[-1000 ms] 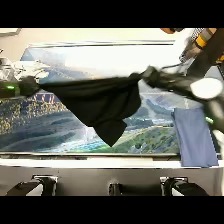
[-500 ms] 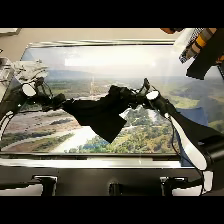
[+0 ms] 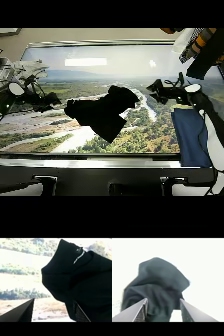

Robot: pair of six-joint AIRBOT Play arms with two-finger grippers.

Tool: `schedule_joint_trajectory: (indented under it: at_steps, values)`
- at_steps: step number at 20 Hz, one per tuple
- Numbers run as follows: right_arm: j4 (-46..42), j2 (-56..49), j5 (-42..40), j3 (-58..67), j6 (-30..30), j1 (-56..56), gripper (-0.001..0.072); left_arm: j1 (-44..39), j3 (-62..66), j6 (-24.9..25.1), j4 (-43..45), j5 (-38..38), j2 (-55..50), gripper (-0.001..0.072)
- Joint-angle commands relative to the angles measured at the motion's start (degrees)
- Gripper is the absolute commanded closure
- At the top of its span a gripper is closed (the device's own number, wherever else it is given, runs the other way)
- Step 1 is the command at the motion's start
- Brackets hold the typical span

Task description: Fold the clothes and pants, and hang the long-sleeved shirts on hangers.

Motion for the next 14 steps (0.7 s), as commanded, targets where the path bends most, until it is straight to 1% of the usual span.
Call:
schedule_joint_trajectory:
  at_steps: [1, 4, 8, 11, 13, 14]
  values:
    - [-2.1, -3.4, 5.7, 0.0, -2.6, -3.9, 0.0238, 1.0, -0.2, 3.0, -0.3, -3.3, 3.0, 0.0151]
    - [-1.5, -7.8, 4.2, 0.0, -4.2, -0.8, 0.0238, 1.0, -0.2, 3.0, -4.2, -3.5, 3.3, 0.0150]
    - [5.1, -11.6, -2.3, 0.0, -7.3, 3.1, 0.0240, 1.0, -0.8, 3.0, -7.9, -6.4, 3.8, 0.0151]
    - [8.7, -13.3, -6.0, 0.0, -9.3, 5.8, 0.0241, 1.0, -5.1, 3.0, -8.5, -6.8, 6.5, 0.0150]
    - [8.9, -13.8, -8.5, 0.0, -9.7, 7.3, 0.0246, 1.0, -9.4, 3.6, -10.3, -6.6, 8.4, 0.0150]
    - [8.9, -13.8, -9.7, 0.0, -9.7, 7.9, 0.0274, 1.0, -11.8, 5.2, -12.7, -6.6, 9.2, 0.0151]
